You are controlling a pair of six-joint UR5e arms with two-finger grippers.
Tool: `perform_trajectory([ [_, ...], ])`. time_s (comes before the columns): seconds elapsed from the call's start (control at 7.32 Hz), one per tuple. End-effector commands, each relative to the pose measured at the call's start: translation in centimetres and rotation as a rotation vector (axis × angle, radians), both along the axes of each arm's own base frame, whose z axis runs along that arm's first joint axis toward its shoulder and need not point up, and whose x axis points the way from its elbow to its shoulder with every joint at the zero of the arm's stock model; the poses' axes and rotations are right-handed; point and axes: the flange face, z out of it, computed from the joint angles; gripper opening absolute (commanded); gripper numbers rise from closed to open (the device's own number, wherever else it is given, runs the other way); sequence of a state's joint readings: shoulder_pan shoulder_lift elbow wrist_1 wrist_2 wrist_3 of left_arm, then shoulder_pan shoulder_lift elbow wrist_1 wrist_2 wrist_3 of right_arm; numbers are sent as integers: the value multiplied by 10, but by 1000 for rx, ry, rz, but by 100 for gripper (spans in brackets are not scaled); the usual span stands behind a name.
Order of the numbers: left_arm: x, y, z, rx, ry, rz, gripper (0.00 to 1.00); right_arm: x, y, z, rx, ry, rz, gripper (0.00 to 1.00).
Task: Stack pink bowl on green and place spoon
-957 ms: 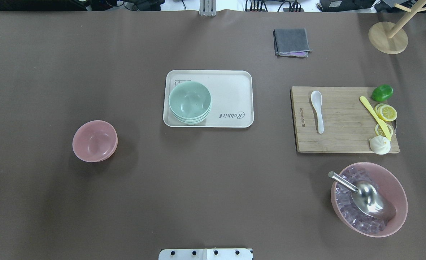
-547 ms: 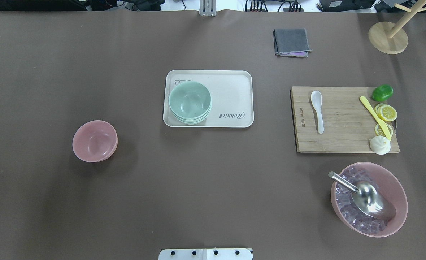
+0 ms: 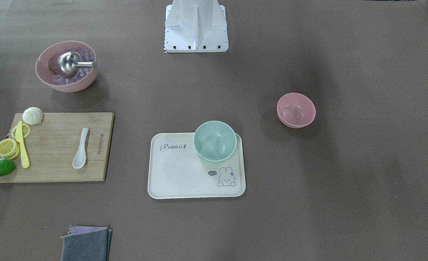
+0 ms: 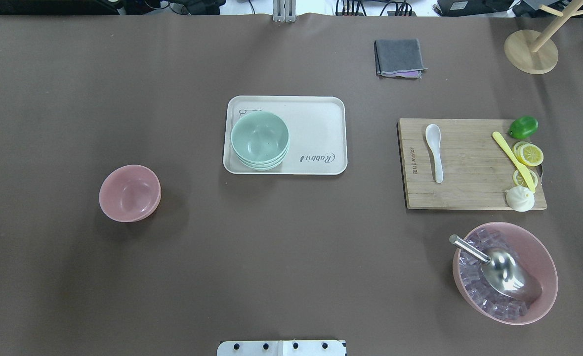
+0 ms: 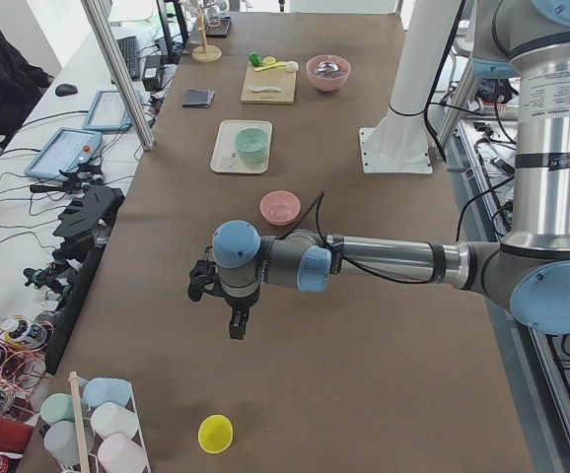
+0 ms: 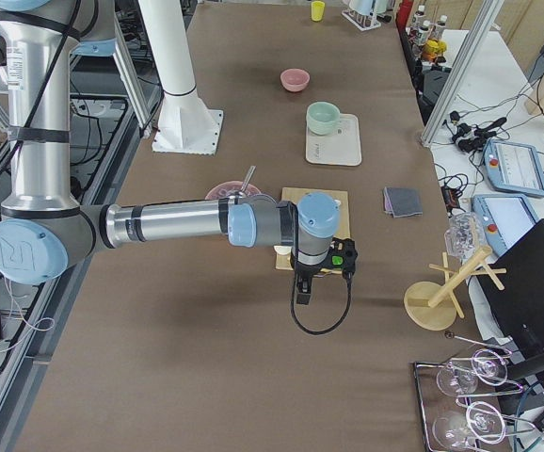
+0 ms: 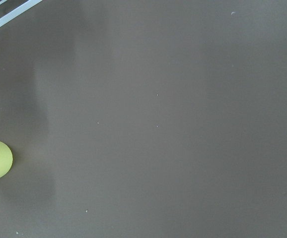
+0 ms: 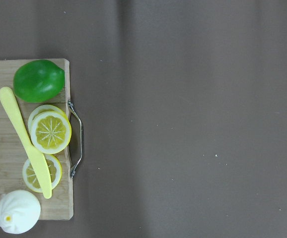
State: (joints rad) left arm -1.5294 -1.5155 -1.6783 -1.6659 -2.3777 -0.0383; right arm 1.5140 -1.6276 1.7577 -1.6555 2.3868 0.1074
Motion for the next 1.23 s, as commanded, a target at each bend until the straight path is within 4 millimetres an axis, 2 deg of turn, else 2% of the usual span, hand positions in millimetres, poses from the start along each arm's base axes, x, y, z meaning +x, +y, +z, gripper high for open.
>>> perform_trajectory([
  [0.0,-1,0,0,1,0,-2,98,0,1,-3,3,-3,0,100],
  [1.09,0,-1,0,1,0,0,98,-1,1,-5,-1,-16,5,100],
])
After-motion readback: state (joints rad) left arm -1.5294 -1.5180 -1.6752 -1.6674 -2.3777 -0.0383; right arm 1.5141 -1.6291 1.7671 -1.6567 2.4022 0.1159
